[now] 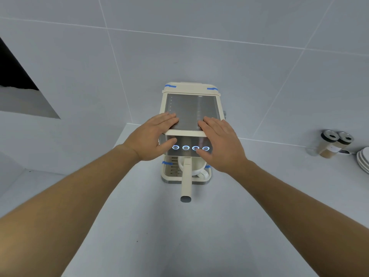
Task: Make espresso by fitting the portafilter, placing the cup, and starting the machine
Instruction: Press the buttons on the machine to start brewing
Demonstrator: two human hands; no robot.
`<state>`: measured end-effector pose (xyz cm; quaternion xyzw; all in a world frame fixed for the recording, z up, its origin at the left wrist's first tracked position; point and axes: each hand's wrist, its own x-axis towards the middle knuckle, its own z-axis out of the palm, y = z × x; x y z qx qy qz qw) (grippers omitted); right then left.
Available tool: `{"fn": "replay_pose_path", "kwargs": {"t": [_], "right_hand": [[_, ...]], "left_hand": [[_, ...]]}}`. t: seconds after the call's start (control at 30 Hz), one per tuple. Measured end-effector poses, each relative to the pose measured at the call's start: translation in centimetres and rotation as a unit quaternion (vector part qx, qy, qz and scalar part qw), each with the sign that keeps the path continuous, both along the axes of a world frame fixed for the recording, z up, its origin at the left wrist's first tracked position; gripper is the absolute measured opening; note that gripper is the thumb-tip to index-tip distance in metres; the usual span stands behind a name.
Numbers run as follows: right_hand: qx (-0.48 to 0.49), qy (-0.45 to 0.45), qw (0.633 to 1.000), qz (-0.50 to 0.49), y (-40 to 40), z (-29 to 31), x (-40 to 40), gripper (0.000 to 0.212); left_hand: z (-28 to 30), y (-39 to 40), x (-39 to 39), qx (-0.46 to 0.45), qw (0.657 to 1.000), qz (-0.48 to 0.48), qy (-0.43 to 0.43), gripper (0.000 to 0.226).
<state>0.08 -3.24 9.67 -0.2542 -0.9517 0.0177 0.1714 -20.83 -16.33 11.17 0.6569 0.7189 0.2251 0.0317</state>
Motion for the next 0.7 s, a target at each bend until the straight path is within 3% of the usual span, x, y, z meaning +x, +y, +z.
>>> {"fn": "replay_pose_path", "kwargs": {"t": [0.33, 0.43, 0.57, 0.7], "right_hand": [[-0.028, -0.066, 0.997, 0.027, -0.3, 2.5, 0.5, 0.069], [-0.054, -0.085, 0.994, 0.036, -0.4, 4.5, 0.4, 0.057], [-0.106, -0.163, 0.981, 0.011, -0.3, 7.1, -0.3, 0.021], [-0.094, -0.252, 0.963, -0.007, -0.2, 9.9, -0.9, 0.021]], "left_hand": [[1.5, 0.0, 0.2, -0.061, 0.998, 0.009, 0.031, 0.064], [3.0, 0.0, 0.5, -0.081, 0.995, 0.002, 0.059, 0.056], [5.6, 0.8, 1.0, -0.157, 0.983, -0.011, 0.095, 0.036], [7.6, 1.5, 1.1, -0.207, 0.974, -0.01, 0.094, 0.022]]}}
